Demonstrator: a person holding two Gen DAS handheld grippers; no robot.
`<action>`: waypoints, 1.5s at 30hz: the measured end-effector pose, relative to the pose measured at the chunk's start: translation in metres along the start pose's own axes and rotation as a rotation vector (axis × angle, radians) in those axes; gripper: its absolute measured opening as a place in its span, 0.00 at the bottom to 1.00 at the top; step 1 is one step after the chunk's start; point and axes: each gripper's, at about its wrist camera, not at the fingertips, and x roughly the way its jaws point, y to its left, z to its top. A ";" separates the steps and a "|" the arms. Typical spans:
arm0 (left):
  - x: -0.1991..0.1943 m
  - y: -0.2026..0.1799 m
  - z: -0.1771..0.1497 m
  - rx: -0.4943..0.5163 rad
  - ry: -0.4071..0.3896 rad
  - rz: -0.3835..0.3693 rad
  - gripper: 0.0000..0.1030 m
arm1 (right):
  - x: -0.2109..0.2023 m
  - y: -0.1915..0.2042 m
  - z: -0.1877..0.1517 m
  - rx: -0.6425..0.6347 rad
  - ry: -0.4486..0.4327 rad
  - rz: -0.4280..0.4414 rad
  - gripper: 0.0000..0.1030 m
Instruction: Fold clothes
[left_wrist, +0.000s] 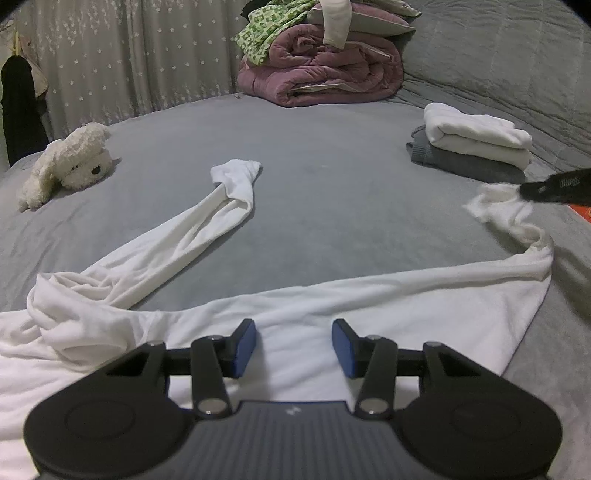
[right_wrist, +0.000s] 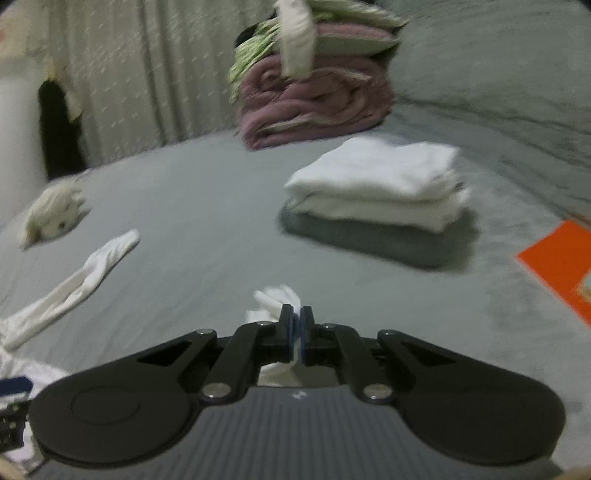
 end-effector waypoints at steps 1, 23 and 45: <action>0.000 0.000 0.000 0.002 -0.001 0.001 0.46 | -0.005 -0.006 0.002 0.010 -0.011 -0.016 0.02; 0.016 0.001 0.019 0.103 -0.024 -0.039 0.48 | -0.030 -0.066 0.002 0.095 -0.013 -0.131 0.02; 0.029 0.003 0.026 0.224 0.000 -0.196 0.40 | -0.012 -0.067 0.003 0.032 0.041 0.046 0.35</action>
